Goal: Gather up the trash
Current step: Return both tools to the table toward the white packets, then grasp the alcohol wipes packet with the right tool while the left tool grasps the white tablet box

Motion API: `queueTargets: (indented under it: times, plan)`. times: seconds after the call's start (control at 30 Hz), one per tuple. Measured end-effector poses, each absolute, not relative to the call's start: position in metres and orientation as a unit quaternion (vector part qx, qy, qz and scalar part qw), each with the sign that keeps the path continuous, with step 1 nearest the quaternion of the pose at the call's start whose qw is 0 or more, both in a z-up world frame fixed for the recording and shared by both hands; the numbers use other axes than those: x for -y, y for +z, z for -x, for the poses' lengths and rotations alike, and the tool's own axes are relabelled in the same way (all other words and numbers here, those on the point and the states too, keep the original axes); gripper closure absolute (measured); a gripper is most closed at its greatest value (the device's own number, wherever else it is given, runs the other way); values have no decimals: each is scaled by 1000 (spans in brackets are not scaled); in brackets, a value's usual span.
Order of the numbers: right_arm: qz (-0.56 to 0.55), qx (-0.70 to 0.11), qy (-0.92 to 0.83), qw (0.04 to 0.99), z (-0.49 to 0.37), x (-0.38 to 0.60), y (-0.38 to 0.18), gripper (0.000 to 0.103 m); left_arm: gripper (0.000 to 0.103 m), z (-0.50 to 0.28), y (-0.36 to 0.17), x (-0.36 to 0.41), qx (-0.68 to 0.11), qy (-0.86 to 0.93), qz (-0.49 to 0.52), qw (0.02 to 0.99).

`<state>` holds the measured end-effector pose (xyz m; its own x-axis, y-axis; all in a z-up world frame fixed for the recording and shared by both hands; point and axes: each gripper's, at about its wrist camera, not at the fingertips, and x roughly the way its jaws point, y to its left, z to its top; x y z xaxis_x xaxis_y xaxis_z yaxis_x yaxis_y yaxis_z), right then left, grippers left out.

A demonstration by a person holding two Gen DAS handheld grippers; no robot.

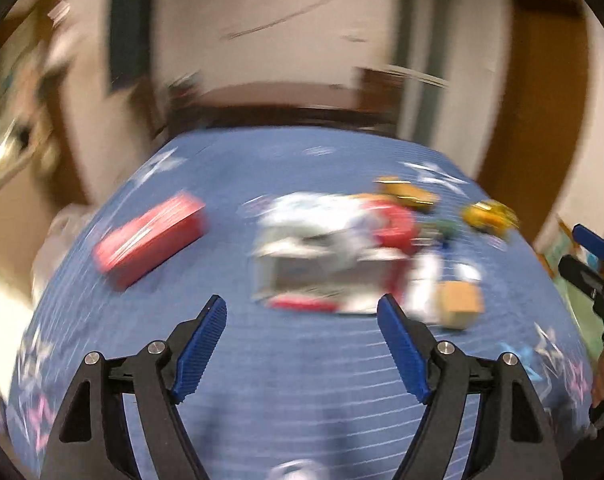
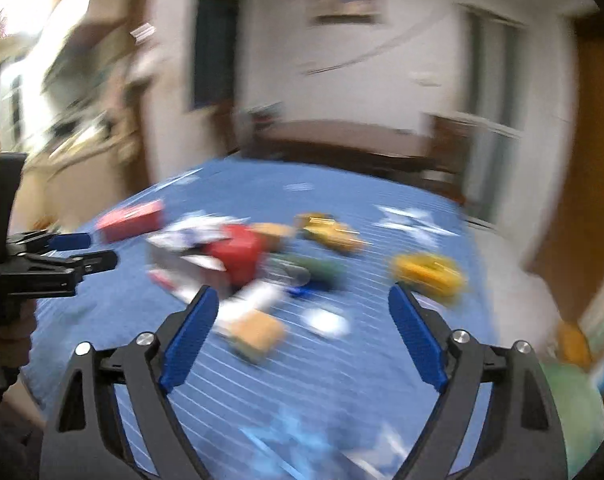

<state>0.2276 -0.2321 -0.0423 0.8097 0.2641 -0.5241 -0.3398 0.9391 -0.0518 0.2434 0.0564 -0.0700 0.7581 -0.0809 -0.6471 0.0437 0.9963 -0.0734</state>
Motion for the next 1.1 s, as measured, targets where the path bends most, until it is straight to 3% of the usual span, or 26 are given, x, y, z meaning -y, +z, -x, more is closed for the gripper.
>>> queueTargets:
  times: [0.13,0.33,0.4,0.73,0.87,1.1]
  plan:
    - [132,-301,272,905,-287,144,-30,16,25,-237,-87,-119,-377,0,106,920]
    - [216,-381,272,857,-362,73,-53,17,25,-227,-100,-149,-383,13,132,914]
    - [205,-438,262,835,-378,74,-68,52,24,-224,-102,-156,-382,18,138,914]
    - [153,-409,318,842,-225,97,-43,54,24,-214,-113,-188,-382,36,164,909]
    - [53,-379,252,889,-192,162,-30,54,23,-204,-102,-169,-378,-34,106,919]
    - [-46,-398,167,901,-138,237,-66,53,22,-216,-83,-102,-360,-227,-112,898]
